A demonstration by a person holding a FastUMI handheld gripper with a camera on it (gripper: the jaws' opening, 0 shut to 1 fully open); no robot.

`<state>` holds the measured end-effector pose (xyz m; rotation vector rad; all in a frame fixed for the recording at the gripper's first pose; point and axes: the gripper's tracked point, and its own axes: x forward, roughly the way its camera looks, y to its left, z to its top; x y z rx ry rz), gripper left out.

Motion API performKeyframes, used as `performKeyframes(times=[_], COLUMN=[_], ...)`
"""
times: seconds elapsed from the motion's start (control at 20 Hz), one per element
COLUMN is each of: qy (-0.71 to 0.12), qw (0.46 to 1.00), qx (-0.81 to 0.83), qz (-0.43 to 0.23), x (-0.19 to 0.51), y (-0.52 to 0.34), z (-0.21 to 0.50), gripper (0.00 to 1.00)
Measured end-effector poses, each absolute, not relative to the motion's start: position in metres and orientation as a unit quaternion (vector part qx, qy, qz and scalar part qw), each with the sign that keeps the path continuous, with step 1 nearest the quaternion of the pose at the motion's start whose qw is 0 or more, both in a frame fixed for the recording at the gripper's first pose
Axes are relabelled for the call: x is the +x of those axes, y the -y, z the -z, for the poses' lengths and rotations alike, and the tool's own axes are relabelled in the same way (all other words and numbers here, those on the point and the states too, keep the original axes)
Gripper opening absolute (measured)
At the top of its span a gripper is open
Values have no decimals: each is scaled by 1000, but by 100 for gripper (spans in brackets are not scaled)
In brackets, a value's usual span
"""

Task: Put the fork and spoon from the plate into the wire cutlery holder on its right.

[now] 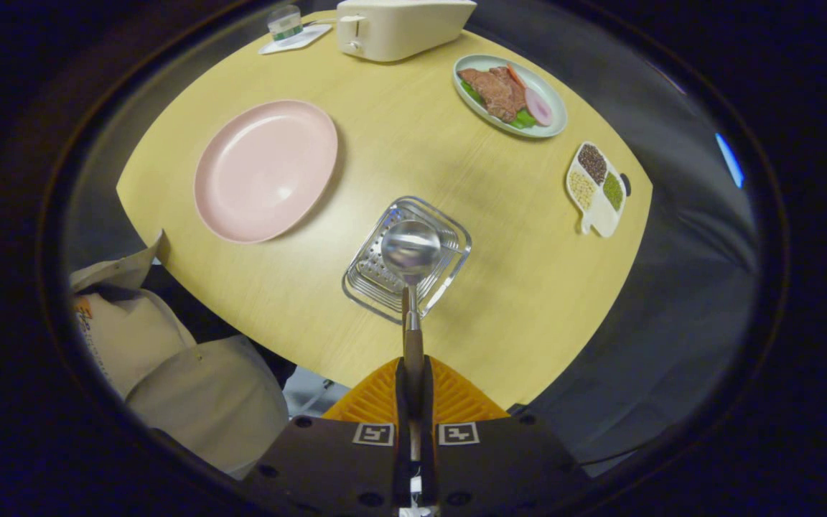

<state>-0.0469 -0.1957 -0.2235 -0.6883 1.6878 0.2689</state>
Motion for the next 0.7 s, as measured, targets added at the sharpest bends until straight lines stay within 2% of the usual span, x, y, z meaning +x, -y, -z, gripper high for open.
performKeyframes(times=[0.1,0.15,0.35,0.4,0.7], qy=[-732,-729,-716,-712,-667], qw=[602,607,629,637,701], qx=[-298,-295,-280,-275,-225], qz=[-117,-118,-112,-113,-116], x=[-46,-44,-34,-34,-33], y=[194,191,188,185,169], z=[227,225,226,222,217], gripper=[8,13,13,16,88])
